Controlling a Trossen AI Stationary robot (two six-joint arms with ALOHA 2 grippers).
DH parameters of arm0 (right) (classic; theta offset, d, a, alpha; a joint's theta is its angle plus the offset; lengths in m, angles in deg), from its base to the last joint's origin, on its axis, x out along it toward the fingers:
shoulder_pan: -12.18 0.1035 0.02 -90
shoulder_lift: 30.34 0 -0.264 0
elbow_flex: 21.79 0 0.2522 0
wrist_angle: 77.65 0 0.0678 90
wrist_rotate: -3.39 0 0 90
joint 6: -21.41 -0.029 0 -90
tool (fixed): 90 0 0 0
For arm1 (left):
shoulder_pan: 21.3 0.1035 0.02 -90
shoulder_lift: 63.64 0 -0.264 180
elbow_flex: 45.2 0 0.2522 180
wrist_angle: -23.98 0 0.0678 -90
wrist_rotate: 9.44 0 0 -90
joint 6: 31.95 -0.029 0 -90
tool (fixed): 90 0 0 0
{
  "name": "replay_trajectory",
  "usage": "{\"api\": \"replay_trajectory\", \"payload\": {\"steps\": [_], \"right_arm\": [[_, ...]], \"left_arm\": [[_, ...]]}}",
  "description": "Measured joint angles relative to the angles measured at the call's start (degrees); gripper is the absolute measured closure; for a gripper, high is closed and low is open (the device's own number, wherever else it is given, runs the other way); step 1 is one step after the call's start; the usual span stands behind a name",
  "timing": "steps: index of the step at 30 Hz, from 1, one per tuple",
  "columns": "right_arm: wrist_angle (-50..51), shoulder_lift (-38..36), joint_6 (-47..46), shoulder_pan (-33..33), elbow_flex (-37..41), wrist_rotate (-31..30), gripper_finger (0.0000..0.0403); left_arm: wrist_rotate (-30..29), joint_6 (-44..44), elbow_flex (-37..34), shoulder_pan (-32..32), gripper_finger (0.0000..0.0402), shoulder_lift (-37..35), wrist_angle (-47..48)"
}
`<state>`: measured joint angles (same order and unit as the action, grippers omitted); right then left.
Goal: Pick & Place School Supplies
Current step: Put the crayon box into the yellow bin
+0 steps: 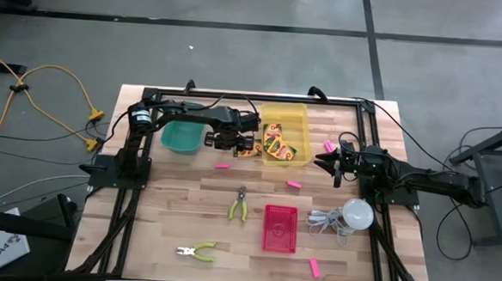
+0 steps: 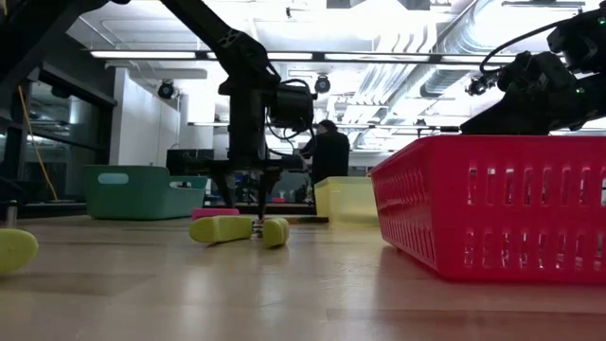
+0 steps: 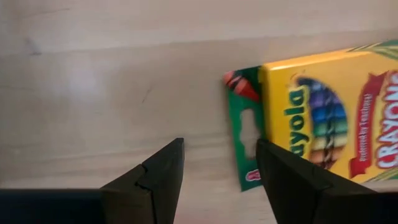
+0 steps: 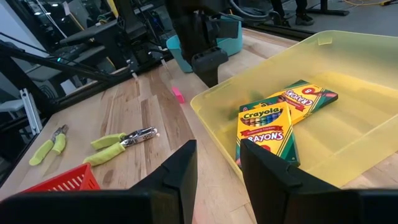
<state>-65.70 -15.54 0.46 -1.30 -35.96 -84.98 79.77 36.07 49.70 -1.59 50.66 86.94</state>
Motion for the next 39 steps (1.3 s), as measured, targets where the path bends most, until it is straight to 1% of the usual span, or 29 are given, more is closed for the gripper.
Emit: {"api": "replay_trajectory", "payload": {"steps": [23, 39], "right_arm": [[0.0, 0.0, 0.0, 0.0, 0.0, 0.0, 0.0292], [0.0, 0.0, 0.0, 0.0, 0.0, 0.0, 0.0292]], "left_arm": [[-1.5, 1.4, 0.2, 0.1, 0.0207, 1.8, 0.5], [-2.2, 2.3, 0.1, 0.1, 0.0207, 2.1, 5.8]]}}
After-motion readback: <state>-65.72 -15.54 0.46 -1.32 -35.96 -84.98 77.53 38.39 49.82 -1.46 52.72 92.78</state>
